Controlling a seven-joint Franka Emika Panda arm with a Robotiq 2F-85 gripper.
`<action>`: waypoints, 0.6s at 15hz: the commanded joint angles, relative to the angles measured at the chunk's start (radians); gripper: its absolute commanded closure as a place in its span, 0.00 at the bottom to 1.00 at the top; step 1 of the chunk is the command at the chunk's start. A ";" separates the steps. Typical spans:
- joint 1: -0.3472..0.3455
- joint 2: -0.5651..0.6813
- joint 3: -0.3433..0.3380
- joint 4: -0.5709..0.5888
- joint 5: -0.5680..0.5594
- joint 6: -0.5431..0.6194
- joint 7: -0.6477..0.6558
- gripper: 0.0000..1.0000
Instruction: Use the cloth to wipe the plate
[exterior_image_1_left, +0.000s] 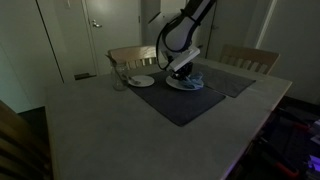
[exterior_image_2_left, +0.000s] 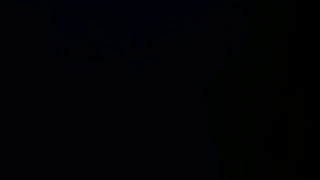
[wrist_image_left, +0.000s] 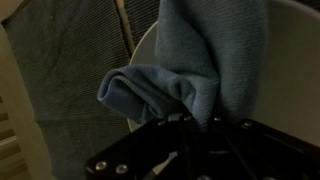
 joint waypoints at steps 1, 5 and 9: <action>-0.014 0.069 -0.022 0.055 -0.036 0.049 0.047 0.98; -0.033 0.082 -0.007 0.080 -0.014 0.091 0.059 0.98; -0.052 0.082 0.017 0.089 0.021 0.166 0.038 0.98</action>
